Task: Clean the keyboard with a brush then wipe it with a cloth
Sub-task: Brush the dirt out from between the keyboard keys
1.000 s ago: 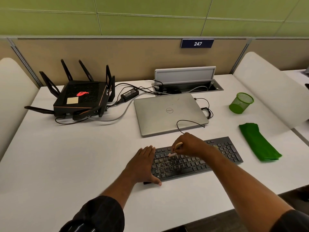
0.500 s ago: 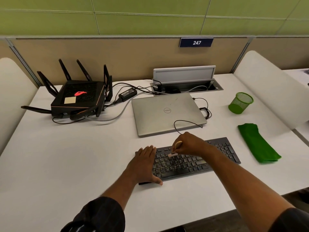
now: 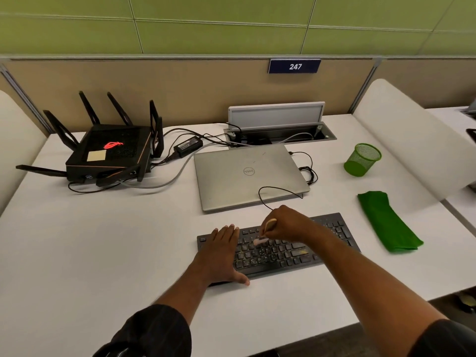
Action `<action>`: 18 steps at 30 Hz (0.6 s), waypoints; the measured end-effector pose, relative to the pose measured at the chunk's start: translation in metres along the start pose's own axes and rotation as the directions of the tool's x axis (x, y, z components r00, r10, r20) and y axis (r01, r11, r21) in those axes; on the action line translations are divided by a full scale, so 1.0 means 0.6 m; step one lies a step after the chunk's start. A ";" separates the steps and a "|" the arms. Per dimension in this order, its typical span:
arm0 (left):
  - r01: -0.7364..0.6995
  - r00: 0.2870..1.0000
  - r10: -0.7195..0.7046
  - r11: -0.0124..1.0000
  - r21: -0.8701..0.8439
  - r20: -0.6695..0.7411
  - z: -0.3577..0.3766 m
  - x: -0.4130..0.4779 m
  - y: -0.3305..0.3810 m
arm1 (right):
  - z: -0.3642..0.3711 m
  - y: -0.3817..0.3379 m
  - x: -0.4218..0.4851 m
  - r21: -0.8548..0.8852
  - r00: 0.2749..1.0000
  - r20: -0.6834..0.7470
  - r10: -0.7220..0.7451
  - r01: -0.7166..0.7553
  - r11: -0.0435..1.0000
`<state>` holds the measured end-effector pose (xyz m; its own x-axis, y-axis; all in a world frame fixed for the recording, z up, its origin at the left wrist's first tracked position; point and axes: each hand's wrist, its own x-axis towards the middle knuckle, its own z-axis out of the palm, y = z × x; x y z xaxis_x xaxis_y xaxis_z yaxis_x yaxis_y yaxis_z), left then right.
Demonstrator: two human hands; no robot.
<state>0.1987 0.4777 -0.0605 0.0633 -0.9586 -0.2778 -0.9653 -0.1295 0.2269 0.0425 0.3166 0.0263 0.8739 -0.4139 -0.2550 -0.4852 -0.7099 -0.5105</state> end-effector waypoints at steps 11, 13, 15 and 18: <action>0.021 1.000 -0.021 1.000 0.000 0.003 -0.002 0.021 0.032 | -0.017 0.003 -0.001 0.157 0.999 -0.052 -0.003 0.011 0.987; 0.025 1.000 -0.025 1.000 0.001 0.008 -0.001 0.025 0.040 | -0.013 0.009 -0.005 0.111 1.000 -0.021 -0.014 0.016 0.994; 0.025 1.000 -0.025 1.000 0.012 0.009 -0.001 0.030 0.049 | -0.017 0.022 -0.010 0.032 1.000 -0.002 -0.012 0.012 0.999; 0.027 1.000 -0.027 1.000 0.007 0.012 -0.002 0.034 0.056 | -0.030 0.044 -0.015 -0.049 1.000 0.001 0.018 -0.018 0.999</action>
<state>0.1677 0.4534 -0.0577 0.0862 -0.9518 -0.2945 -0.9650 -0.1533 0.2128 0.0210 0.2913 0.0296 0.8648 -0.4263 -0.2652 -0.5020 -0.7295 -0.4645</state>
